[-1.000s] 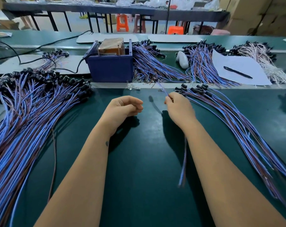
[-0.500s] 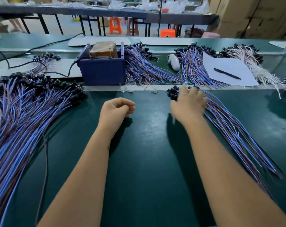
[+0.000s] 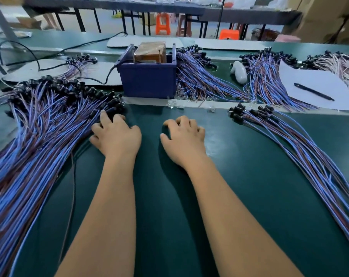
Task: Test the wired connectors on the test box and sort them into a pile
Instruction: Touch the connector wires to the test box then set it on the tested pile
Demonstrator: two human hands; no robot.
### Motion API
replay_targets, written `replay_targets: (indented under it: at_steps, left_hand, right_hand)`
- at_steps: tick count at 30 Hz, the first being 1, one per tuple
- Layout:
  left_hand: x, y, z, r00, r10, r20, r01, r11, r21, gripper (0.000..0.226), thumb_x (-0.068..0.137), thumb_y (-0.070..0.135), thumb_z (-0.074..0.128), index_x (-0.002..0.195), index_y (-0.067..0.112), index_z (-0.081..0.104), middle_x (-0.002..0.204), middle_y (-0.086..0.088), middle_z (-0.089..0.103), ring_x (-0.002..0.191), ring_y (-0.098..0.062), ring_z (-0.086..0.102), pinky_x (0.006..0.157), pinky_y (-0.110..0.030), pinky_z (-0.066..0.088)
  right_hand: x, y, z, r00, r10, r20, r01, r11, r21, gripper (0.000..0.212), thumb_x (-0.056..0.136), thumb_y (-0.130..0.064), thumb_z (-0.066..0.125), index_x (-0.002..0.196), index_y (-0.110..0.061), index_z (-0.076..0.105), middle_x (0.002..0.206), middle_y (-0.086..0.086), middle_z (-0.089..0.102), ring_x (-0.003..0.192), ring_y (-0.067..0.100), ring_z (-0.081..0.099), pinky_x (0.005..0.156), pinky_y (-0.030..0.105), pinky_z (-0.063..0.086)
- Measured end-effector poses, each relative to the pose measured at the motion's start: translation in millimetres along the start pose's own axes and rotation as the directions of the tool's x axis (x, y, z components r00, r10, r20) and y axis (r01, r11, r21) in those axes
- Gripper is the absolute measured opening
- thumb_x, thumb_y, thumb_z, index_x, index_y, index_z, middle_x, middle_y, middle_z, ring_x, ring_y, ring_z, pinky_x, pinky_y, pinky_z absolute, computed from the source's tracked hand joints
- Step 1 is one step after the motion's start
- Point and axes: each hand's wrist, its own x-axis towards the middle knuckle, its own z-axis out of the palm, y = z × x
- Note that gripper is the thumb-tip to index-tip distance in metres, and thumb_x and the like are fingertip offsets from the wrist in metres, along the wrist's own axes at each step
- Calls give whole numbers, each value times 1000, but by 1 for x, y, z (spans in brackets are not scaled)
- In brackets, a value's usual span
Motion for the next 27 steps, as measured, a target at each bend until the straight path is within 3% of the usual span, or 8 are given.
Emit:
replay_targets:
  at_steps: [5, 11, 14, 17, 19, 21, 24, 27]
  left_hand:
    - [4, -3, -3, 996, 4, -93, -6, 1000, -24, 39, 91, 23, 55, 129, 17, 50, 145, -12, 34, 129, -37, 35, 102, -48, 31]
    - [6, -6, 1, 983, -14, -181, -4, 995, -96, 42, 90, 7, 52, 132, 13, 46, 132, -18, 49, 121, -38, 46, 96, -48, 37]
    - [5, -4, 2, 942, 84, -325, -163, 961, -223, 27, 97, 11, 53, 122, 14, 63, 124, -13, 53, 109, -33, 54, 88, -36, 40]
    - [-7, 15, 0, 826, 235, -513, -468, 793, -390, 22, 95, 5, 57, 113, 11, 68, 115, -8, 57, 93, -15, 55, 78, -18, 39]
    - [-18, 33, 3, 740, 365, -565, -645, 623, -442, 22, 92, 1, 60, 111, 7, 69, 111, -7, 57, 94, -13, 54, 83, -21, 46]
    - [-32, 48, 9, 675, 448, -586, -735, 478, -481, 22, 90, -1, 60, 109, 6, 70, 109, -4, 57, 99, -11, 55, 88, -24, 48]
    - [-55, 65, 14, 681, 504, -531, -718, 319, -619, 21, 90, -1, 60, 106, 8, 70, 107, -1, 62, 96, -6, 59, 79, -14, 48]
    - [-69, 70, 16, 765, 541, -350, -546, 255, -798, 23, 83, -4, 63, 97, 13, 70, 95, 3, 67, 85, -10, 65, 72, -20, 50]
  right_hand:
    - [2, -11, 5, 998, 45, 41, -40, 994, -102, 40, 100, -39, 29, 138, -25, 32, 137, 6, 31, 123, 29, 27, 104, 44, 19]
    - [0, -7, 7, 1000, 14, -1, -14, 995, -95, 40, 100, -42, 31, 136, -26, 36, 134, 5, 33, 121, 28, 29, 104, 44, 20]
    - [0, -2, 5, 1000, -10, -16, 9, 999, -49, 38, 98, -44, 38, 131, -28, 45, 130, 1, 39, 121, 26, 31, 102, 42, 21]
    - [2, -1, 2, 996, -1, -91, 18, 983, 181, 27, 95, -36, 49, 118, -28, 60, 119, -1, 54, 114, 22, 44, 99, 38, 28]
    - [2, -2, -5, 988, 103, -117, -1, 754, 657, 18, 95, -24, 52, 108, -21, 64, 99, 2, 64, 92, 19, 57, 88, 37, 45]
    - [3, -2, -14, 981, 194, -2, -50, 262, 964, 21, 99, -21, 45, 98, -15, 65, 80, 4, 65, 72, 16, 61, 66, 32, 51]
    - [5, 11, -28, 989, 27, 146, -141, -148, 979, 41, 106, -29, 26, 97, -15, 63, 78, 2, 71, 72, 15, 68, 64, 26, 54]
    - [5, 28, -36, 964, -179, 199, -250, -341, 906, 54, 107, -36, 19, 97, -7, 63, 87, 5, 67, 77, 16, 67, 66, 26, 56]
